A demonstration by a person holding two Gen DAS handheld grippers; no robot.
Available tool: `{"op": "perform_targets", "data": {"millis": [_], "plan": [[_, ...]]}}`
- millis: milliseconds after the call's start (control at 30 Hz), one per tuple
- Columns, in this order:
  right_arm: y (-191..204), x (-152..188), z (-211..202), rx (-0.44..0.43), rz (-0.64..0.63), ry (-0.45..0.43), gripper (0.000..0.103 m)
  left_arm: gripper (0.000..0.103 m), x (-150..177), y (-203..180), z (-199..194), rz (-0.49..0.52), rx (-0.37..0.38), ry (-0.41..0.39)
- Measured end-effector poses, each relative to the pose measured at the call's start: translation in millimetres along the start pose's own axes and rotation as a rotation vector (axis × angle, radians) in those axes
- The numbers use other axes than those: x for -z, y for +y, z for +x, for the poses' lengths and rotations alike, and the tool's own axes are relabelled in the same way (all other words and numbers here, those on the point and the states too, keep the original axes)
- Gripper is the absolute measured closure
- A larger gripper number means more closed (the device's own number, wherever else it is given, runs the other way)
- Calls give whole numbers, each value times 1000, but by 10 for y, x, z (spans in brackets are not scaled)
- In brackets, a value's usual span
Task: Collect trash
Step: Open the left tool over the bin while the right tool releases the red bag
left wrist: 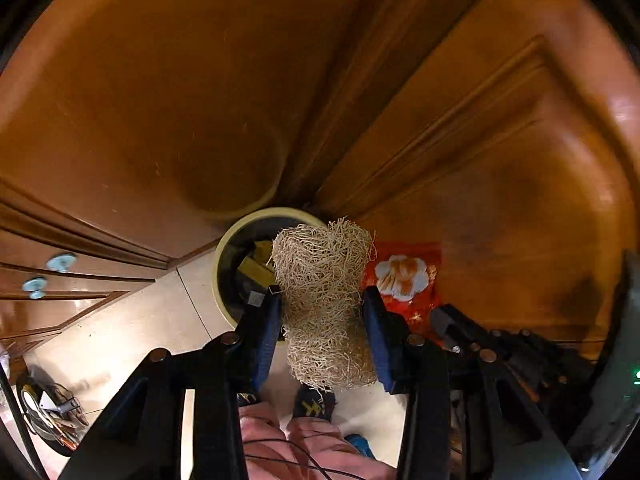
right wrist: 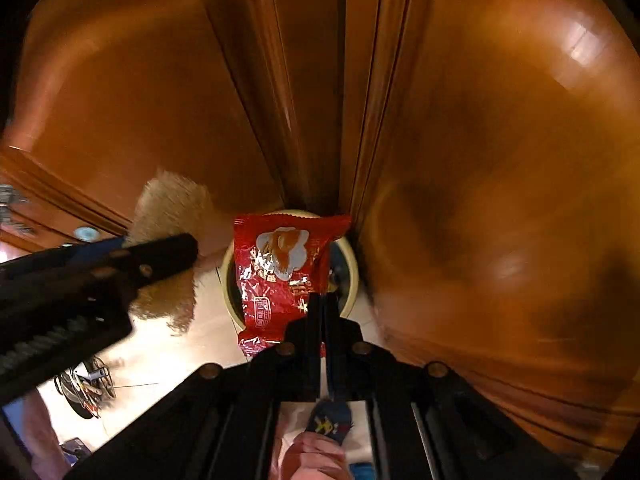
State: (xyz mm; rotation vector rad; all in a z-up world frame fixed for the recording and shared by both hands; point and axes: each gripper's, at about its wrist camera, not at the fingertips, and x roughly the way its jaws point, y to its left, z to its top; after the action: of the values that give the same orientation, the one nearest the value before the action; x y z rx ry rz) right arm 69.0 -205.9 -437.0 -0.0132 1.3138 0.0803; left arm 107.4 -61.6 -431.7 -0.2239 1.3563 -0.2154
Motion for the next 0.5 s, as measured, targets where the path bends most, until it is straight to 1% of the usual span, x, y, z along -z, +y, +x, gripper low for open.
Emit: {"op": "perform_targets", "data": {"millis": [133, 200, 333, 367, 400, 467, 500], "plan": [[38, 55, 540, 1, 20, 51, 102, 62, -25, 186, 413, 7, -1, 31], [37, 59, 743, -6, 33, 65, 102, 61, -46, 272, 587, 19, 4, 47], [33, 41, 1029, -3, 46, 73, 102, 57, -63, 373, 889, 49, -19, 74], [27, 34, 1080, -2, 51, 74, 102, 54, -53, 396, 932, 52, -19, 78], [20, 26, 1119, 1, 56, 75, 102, 47, -48, 416, 970, 53, -23, 81], [6, 9, 1182, 3, 65, 74, 102, 39, -31, 436, 1009, 47, -29, 88], [26, 0, 1203, 7, 67, 74, 102, 37, -25, 461, 1019, 44, -32, 89]]}}
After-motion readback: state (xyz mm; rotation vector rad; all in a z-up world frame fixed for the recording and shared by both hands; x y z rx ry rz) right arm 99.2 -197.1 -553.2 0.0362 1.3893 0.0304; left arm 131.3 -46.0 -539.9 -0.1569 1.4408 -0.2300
